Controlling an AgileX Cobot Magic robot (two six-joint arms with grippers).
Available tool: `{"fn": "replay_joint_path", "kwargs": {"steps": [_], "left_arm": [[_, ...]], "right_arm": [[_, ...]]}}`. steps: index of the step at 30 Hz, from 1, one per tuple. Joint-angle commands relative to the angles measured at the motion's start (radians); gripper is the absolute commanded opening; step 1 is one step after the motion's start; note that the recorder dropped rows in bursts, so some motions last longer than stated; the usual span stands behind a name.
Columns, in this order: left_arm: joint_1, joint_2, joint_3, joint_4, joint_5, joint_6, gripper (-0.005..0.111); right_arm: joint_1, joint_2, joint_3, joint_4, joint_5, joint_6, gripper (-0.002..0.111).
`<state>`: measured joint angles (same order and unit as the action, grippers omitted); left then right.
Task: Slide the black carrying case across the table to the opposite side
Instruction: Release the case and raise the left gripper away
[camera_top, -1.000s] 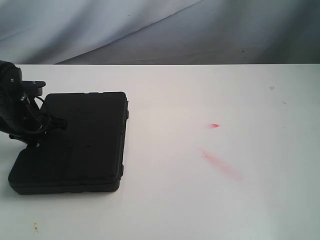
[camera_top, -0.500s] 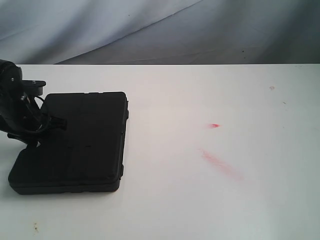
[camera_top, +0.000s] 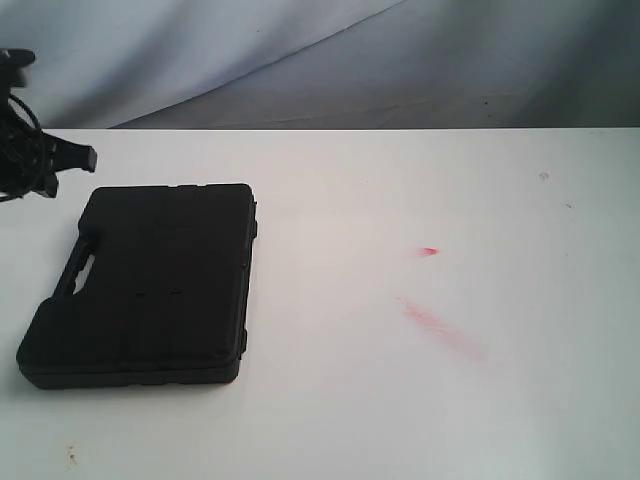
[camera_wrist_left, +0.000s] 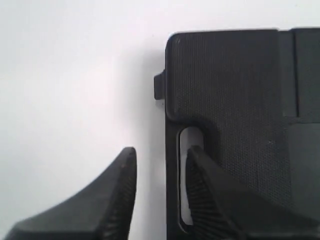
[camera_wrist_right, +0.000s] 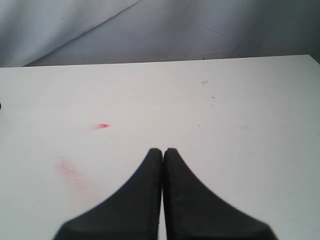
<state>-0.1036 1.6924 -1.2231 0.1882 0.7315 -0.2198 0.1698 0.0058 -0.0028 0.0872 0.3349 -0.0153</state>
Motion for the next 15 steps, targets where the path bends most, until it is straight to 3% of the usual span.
{"fn": "replay_joint_path", "kwargs": {"steps": [1, 6, 15], "left_arm": [[-0.004, -0.116, -0.004, -0.001, 0.031, 0.049, 0.023], [-0.004, -0.215, -0.004, -0.001, 0.031, 0.051, 0.000], [-0.004, -0.284, -0.004, -0.001, -0.006, 0.072, 0.000]], "right_arm": [[-0.004, -0.006, 0.003, 0.004, -0.002, 0.002, 0.000], [-0.004, -0.006, 0.003, 0.004, -0.002, 0.002, 0.000], [-0.004, -0.006, 0.003, 0.004, -0.002, 0.002, 0.000]]}}
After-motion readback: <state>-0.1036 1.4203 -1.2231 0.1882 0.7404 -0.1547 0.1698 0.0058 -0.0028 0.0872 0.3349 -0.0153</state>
